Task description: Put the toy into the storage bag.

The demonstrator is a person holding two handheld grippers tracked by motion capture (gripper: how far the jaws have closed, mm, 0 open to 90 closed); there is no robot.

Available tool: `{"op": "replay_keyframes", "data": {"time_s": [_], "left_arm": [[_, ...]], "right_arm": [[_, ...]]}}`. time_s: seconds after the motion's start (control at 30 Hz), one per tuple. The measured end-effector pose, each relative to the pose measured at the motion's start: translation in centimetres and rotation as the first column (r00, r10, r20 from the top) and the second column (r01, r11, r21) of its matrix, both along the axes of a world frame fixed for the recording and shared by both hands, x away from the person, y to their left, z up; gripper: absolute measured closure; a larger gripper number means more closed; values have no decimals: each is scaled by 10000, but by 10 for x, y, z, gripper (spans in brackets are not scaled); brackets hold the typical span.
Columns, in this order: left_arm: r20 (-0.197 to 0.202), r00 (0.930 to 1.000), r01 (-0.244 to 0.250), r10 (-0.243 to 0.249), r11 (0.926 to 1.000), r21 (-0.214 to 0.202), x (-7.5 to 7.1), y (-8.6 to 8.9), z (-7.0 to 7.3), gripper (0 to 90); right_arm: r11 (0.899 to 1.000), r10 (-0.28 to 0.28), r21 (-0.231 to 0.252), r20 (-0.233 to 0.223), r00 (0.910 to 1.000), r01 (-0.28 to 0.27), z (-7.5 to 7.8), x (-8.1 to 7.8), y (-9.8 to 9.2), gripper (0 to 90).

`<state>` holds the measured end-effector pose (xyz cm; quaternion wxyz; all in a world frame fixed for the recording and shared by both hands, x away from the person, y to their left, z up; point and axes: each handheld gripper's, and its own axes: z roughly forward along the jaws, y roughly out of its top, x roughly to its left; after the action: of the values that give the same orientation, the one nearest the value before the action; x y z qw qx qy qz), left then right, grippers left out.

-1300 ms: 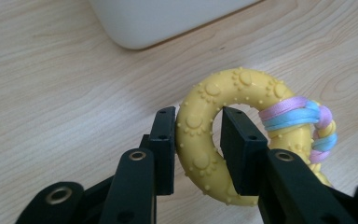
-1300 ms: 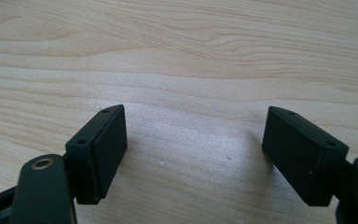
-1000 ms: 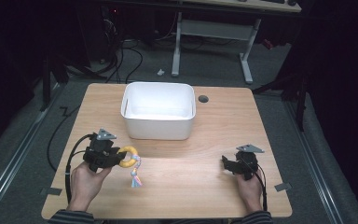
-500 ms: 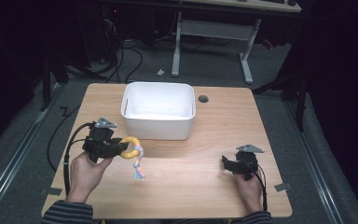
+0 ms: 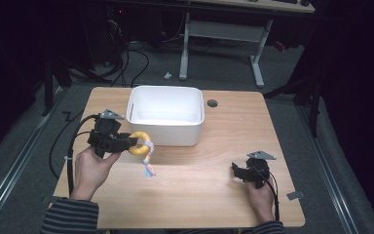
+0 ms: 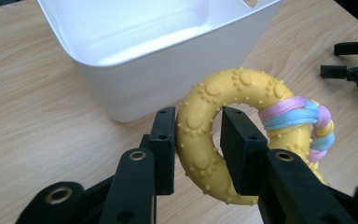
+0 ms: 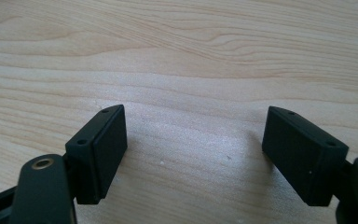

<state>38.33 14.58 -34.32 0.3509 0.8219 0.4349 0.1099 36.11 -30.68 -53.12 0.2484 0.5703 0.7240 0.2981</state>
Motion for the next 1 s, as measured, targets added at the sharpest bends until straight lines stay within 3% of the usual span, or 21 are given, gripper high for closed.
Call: {"op": "replay_keyframes", "data": {"time_s": [0.5, 0.67, 0.77, 1.0], "left_arm": [[142, 9998, 134, -137, 9997, 188, 23, -17, 19, 667], [147, 9998, 133, -134, 9998, 118, 29, -19, 23, 667], [180, 9997, 185, -182, 9996, -191, 36, -21, 28, 667], [290, 9996, 72, -68, 9999, -116, 46, -26, 33, 667]], "right_arm": [[10000, 36, -9, 6, 10000, -36, 0, 0, 0, 220], [10000, 30, 3, -2, 10000, -30, 0, -1, 0, 220], [10000, 32, 2, -4, 10000, -32, 0, -1, 0, 220], [10000, 33, 0, -5, 10000, -33, 0, -1, 0, 220]]}}
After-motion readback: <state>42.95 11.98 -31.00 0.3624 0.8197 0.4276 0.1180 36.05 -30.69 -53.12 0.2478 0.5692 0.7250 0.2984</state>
